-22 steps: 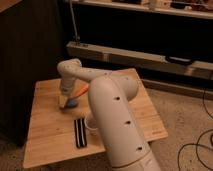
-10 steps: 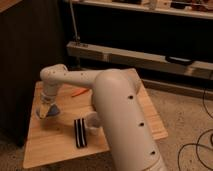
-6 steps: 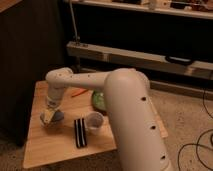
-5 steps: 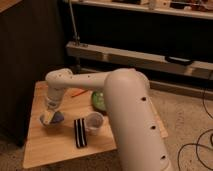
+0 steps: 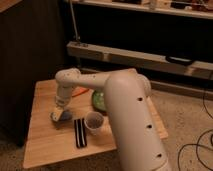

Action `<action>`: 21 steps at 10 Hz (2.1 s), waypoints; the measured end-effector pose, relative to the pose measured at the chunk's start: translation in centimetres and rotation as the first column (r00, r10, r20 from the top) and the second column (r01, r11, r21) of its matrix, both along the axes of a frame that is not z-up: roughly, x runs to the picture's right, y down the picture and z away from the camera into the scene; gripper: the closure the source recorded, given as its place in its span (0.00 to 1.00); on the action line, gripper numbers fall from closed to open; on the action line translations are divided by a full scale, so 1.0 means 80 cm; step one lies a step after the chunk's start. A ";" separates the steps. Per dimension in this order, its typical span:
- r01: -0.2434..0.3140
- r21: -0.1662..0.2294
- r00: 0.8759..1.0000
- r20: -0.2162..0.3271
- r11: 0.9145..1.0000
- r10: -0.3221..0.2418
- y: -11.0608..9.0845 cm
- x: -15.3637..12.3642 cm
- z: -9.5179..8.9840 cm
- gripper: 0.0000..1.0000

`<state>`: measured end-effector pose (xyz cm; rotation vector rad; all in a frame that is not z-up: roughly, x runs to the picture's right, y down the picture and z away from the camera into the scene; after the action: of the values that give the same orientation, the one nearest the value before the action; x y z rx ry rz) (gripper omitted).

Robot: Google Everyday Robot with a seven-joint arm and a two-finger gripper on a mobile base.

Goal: Wipe the white sponge on the table

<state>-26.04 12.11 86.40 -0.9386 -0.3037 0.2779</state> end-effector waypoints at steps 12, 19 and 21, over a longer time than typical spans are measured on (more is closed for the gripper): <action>-0.009 0.142 0.997 -0.075 0.990 0.020 -0.142 -0.043 0.087 0.80; 0.013 0.162 0.990 0.139 0.987 -0.035 -0.095 -0.117 -0.015 0.80; 0.029 0.124 0.983 0.175 0.992 -0.051 -0.060 -0.119 -0.038 0.80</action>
<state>-35.52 7.35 83.32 -0.8499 -0.4608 0.1364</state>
